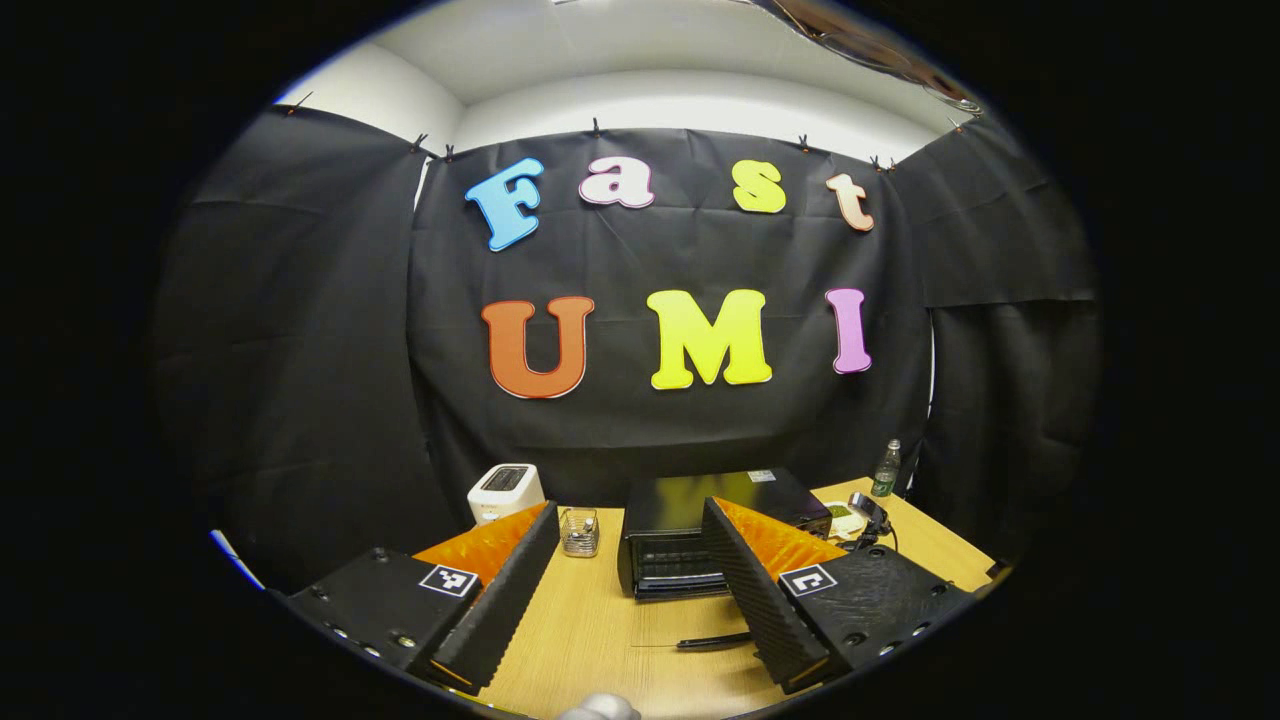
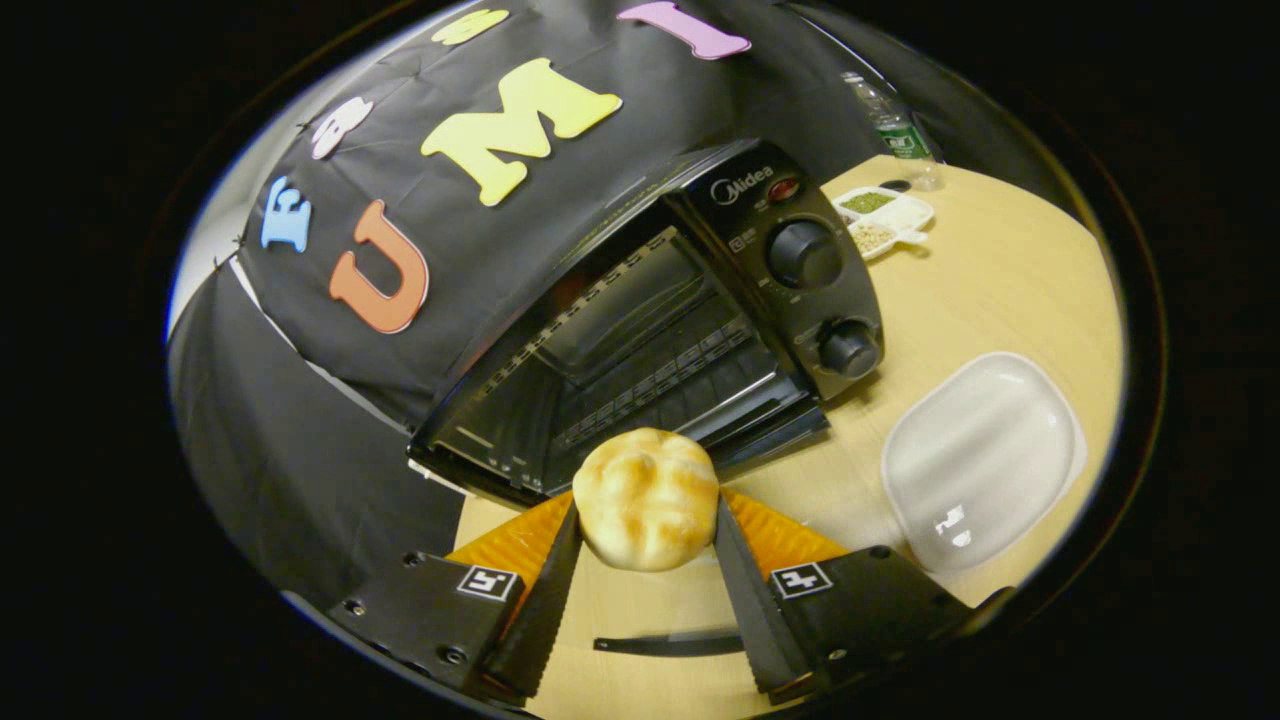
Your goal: Open the electric oven with the left hand, put the food in, and close the electric oven.
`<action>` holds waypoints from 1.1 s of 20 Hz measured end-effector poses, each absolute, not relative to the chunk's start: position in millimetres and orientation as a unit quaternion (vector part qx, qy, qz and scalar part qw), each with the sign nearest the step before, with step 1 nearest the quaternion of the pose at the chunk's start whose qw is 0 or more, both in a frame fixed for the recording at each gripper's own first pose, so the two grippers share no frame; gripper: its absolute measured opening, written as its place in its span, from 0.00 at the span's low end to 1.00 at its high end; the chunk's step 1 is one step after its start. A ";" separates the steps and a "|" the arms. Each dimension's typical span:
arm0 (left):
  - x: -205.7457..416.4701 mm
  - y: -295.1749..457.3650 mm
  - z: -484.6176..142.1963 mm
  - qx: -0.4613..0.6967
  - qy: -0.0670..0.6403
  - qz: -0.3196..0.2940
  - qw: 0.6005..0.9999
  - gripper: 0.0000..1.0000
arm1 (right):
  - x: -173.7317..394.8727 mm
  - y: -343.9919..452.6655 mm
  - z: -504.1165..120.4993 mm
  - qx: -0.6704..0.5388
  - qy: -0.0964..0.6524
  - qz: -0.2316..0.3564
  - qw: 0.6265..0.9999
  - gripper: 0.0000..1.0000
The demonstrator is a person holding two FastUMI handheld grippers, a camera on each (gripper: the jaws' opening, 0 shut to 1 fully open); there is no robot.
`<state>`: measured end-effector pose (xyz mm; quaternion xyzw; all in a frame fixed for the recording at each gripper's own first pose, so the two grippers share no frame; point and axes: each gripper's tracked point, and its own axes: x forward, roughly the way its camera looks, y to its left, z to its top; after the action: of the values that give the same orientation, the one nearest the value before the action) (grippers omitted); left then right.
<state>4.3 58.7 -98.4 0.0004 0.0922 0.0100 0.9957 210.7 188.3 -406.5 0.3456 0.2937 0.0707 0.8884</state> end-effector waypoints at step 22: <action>5.1 79.8 -125.9 0.008 0.115 0.023 0.993 0.95 | 305.6 202.9 -421.6 0.263 0.254 -0.023 0.930 0.85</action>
<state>5.1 79.8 -125.9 0.0080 0.1153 0.0232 0.9930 305.6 202.9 -421.6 0.2633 0.2541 -0.0226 0.9304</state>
